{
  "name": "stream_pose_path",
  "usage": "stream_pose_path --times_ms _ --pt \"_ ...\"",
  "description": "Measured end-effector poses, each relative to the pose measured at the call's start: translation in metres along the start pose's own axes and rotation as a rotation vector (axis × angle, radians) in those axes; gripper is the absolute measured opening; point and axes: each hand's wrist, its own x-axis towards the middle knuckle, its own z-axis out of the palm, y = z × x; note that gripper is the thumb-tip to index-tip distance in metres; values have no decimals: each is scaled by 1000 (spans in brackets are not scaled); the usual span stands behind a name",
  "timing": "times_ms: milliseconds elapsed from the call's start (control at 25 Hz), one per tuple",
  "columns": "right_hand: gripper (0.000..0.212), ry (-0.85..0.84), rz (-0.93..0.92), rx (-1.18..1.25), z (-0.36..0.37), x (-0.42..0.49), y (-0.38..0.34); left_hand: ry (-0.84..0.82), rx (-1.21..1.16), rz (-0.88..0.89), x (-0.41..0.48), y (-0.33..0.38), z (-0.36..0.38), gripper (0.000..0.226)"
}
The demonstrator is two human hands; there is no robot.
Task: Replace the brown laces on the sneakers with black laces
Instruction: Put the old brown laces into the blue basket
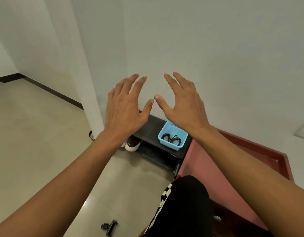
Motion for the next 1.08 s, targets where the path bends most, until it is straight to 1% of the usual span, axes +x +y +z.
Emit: stream_pose_path --times_ms 120,240,360,520,640,760,840,920,1000,1080 --pt "71 -66 16 51 19 -3 -3 -25 -22 -61 -7 -14 1 65" --pt "72 -191 -1 100 55 -20 -11 -81 -55 -165 -37 -42 10 64" --pt "71 -321 -36 173 104 -44 -28 -137 -28 -274 -83 -79 19 63" --pt "71 -508 -111 236 165 -79 -70 -235 48 -437 -155 -125 21 60" --pt "72 -639 -159 233 197 -102 -101 -297 81 -534 -207 -148 20 59" --pt "72 -725 -216 203 227 -117 -122 -309 90 -627 -245 -171 20 59" --pt "70 -761 -224 211 248 -124 -130 -314 80 -682 -265 -188 25 58" --pt "67 -833 -206 203 278 -133 -133 -334 57 -747 -288 -207 38 55" --pt "65 -971 -170 181 315 -148 -129 -411 7 -851 -321 -225 62 51" --pt "62 -1169 -94 166 356 -171 -120 -537 -87 -995 -365 -234 97 48"
